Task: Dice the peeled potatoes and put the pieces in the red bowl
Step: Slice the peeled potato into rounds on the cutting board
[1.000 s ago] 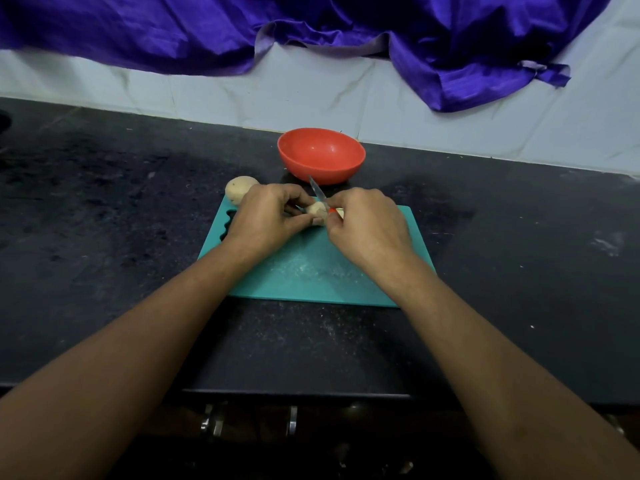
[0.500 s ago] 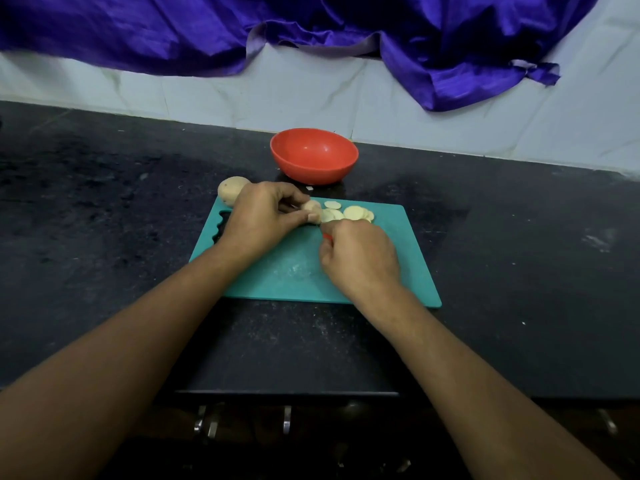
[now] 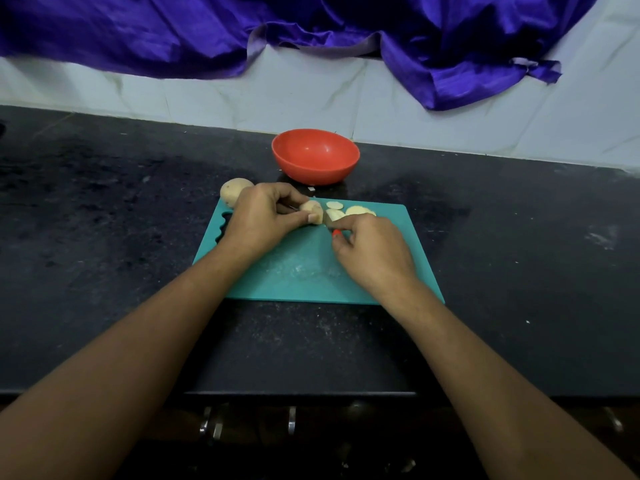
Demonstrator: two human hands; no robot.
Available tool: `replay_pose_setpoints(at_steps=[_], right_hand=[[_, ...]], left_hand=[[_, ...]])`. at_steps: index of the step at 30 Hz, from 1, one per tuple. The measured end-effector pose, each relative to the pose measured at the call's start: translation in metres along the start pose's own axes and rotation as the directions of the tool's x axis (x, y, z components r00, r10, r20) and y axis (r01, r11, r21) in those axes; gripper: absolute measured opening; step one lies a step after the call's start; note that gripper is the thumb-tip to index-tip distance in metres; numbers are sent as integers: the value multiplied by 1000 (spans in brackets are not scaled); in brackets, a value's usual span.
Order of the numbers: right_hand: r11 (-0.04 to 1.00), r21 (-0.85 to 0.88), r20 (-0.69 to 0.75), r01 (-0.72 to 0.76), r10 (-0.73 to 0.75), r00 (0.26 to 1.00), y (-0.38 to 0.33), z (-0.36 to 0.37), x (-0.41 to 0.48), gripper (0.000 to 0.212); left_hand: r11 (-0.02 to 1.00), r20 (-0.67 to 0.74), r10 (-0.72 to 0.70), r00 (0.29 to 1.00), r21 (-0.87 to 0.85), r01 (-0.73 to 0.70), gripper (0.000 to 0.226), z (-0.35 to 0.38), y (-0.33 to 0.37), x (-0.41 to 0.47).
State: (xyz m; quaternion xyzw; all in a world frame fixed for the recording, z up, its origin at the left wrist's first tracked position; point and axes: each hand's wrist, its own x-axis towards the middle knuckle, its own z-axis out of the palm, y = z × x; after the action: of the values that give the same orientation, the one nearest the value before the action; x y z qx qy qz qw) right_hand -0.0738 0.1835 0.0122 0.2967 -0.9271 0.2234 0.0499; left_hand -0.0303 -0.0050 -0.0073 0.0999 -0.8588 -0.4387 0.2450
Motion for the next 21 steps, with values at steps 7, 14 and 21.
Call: replay_pose_setpoints(at_steps=[7,14,21], right_hand=[[995,89,-122,46,-35,992,-4,-11,8,32],[997,40,-100,68,-63,993,-12,-13,8,31],[995,-65,-100,72,-78,992,-20,-16,7,29]], left_hand=[[1000,-12,23,1000,18,-23,26,1,3,-2],[997,-7,53,999,50,-53,31,1,2,-3],[996,-8,60,998,61,-60,27,0,1,-3]])
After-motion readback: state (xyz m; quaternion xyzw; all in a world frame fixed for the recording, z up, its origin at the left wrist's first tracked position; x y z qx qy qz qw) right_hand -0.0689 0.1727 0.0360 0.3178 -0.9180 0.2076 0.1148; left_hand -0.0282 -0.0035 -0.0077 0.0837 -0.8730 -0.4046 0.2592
